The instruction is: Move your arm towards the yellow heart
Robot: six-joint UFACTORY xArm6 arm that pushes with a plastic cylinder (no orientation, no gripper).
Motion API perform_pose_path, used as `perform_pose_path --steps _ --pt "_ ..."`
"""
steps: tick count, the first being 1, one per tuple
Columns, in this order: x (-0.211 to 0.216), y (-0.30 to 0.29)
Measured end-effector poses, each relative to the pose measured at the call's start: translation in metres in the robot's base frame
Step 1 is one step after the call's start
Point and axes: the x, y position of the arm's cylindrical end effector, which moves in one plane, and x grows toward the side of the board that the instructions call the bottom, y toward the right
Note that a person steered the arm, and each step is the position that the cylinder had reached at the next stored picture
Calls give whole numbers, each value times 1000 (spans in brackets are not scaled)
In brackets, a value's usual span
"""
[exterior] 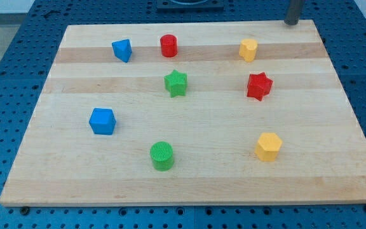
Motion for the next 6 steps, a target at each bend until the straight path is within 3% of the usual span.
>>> perform_pose_path --steps 6 --pt "-3 -8"
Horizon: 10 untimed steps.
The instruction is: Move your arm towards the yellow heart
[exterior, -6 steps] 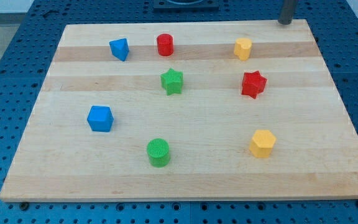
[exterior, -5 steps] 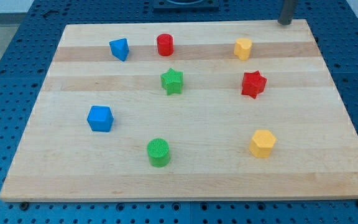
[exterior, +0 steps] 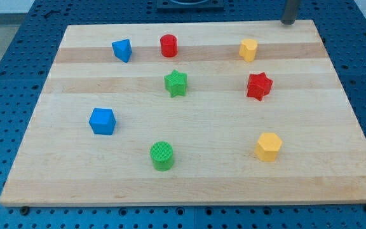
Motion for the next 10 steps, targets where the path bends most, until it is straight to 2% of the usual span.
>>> perform_pose_path --steps 2,3,5,6,7,9,10 --pt "5 -5" --pt "49 -12" --pt "81 -20" --pt "116 -33" --pt "124 -62" --pt "131 -74" --pt "151 -104"
